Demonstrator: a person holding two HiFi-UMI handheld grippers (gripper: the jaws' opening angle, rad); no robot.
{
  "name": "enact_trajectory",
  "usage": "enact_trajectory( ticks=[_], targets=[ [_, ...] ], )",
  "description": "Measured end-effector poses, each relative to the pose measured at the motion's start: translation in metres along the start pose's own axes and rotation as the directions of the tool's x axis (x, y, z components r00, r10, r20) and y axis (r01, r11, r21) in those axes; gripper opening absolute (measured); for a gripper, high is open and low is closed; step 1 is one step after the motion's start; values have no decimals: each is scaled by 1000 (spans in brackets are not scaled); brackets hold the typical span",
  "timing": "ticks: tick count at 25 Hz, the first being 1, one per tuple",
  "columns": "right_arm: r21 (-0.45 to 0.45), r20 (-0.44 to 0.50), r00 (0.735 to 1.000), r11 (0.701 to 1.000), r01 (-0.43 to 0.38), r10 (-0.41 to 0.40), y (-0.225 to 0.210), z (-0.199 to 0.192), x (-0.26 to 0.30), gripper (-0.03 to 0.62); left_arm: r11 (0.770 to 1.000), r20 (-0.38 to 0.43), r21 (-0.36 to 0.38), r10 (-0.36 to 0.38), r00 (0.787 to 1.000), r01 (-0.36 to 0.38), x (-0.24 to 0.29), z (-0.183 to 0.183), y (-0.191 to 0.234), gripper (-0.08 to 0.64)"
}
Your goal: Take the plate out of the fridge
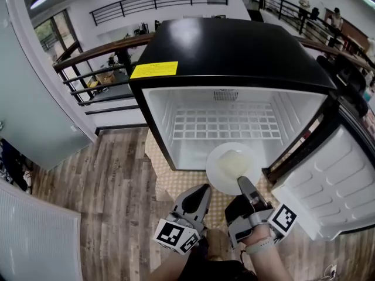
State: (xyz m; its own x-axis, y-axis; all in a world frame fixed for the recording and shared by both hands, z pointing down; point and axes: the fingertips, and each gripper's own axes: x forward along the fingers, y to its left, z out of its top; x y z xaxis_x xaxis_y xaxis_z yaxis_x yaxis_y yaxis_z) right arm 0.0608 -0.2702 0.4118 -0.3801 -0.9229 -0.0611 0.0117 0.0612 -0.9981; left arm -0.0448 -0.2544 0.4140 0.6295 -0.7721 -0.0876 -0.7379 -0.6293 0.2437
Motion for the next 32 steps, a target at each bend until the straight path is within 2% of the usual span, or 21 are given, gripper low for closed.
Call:
enact_trajectory(
  ticks=[10, 32],
  targets=[
    [-3, -28, 1000, 1000, 9, -9, 0, -12, -35, 49, 999, 2, -2, 35, 999, -35, -27, 1, -24, 15],
    [1, -53, 999, 1000, 9, -9, -15, -22, -85, 49, 999, -16, 18, 41, 999, -41, -60, -14, -60, 15]
  ],
)
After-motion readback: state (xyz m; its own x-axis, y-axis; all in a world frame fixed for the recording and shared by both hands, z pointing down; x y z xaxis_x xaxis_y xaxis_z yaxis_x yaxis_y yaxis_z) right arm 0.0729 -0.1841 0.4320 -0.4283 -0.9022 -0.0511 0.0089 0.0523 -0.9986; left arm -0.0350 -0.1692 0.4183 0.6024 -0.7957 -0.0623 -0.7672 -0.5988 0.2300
